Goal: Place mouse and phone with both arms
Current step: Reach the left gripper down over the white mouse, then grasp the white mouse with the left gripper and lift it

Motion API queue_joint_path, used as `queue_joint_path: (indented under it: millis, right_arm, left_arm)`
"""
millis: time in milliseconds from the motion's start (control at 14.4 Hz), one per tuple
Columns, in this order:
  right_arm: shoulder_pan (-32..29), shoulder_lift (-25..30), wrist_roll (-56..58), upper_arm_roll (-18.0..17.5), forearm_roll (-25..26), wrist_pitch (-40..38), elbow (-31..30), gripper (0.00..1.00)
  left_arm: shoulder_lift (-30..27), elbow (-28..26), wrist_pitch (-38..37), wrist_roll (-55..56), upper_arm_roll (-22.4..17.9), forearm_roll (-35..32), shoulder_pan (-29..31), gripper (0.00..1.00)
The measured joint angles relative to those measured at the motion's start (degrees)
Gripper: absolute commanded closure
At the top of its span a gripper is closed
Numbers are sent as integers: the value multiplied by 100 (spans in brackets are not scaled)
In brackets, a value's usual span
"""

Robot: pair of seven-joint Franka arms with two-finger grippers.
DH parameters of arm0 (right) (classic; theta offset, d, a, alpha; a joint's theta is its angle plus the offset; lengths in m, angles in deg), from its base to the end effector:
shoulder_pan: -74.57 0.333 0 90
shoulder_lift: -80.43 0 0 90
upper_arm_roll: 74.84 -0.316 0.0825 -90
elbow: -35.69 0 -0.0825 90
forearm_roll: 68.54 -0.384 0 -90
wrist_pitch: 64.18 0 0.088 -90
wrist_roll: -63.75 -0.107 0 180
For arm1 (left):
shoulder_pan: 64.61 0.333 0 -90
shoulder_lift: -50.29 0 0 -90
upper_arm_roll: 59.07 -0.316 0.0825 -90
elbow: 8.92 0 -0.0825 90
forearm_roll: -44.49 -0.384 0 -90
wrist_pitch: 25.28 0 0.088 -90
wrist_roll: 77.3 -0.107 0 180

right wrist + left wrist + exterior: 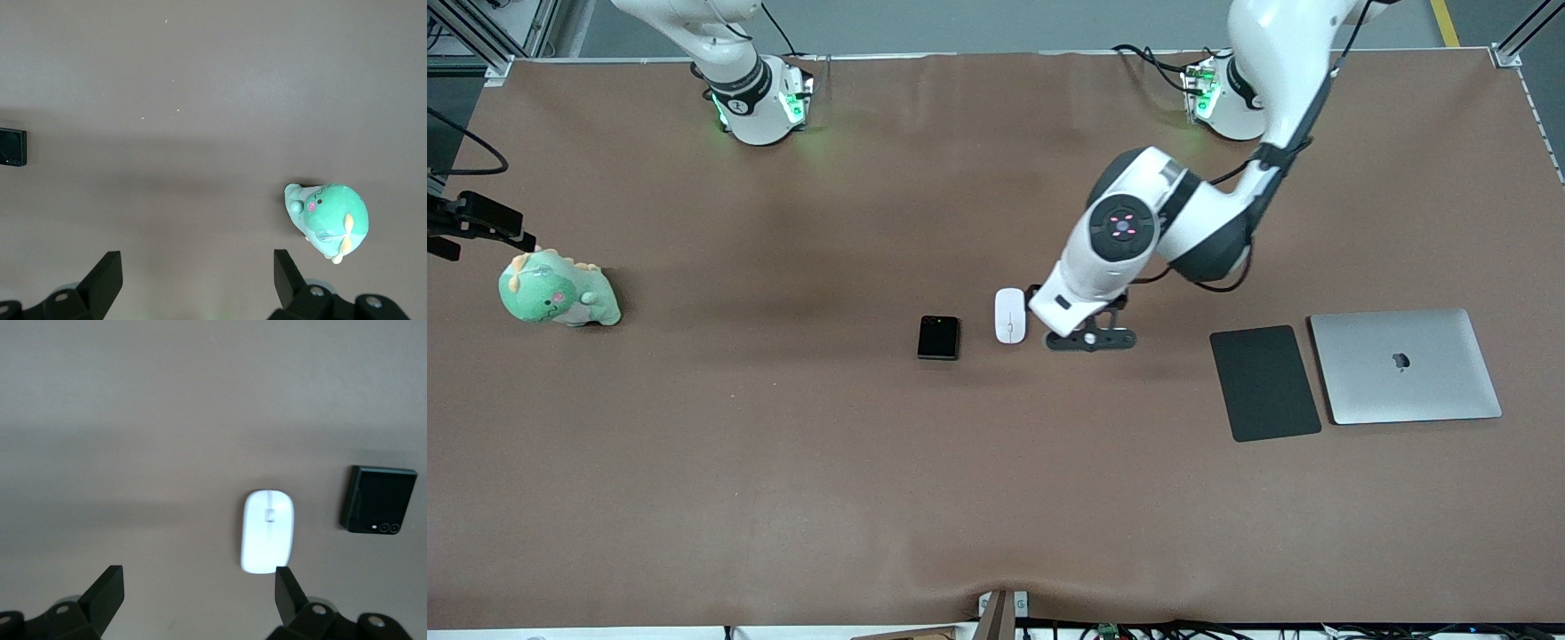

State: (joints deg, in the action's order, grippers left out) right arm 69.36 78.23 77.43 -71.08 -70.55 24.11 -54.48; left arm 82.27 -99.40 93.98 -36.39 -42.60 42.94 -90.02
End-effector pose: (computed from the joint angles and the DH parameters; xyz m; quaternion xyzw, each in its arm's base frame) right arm 0.5556 -0.0831 0.5993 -0.9984 -0.0409 0.0317 0.0229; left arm 0.5307 -0.4377 0.3219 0.9978 0.0042 -0.0548 0.0370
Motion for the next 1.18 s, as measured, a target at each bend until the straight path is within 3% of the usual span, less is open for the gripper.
queue_joint_path:
  millis: [696, 1043, 1183]
  right_arm:
    - [-350, -506, 2, 23, -48, 221, 70, 0]
    - [-369, -521, 94, 17, -31, 206, 213, 0]
    - [-357, -564, 296, -29, -72, 212, 214, 0]
  left_arm:
    - [1177, 10, 1303, 686, -16, -472, -653, 1]
    - [1379, 11, 1457, 860, -33, -584, -781, 31]
    - [1390, 12, 1458, 940, -42, -692, -780, 51]
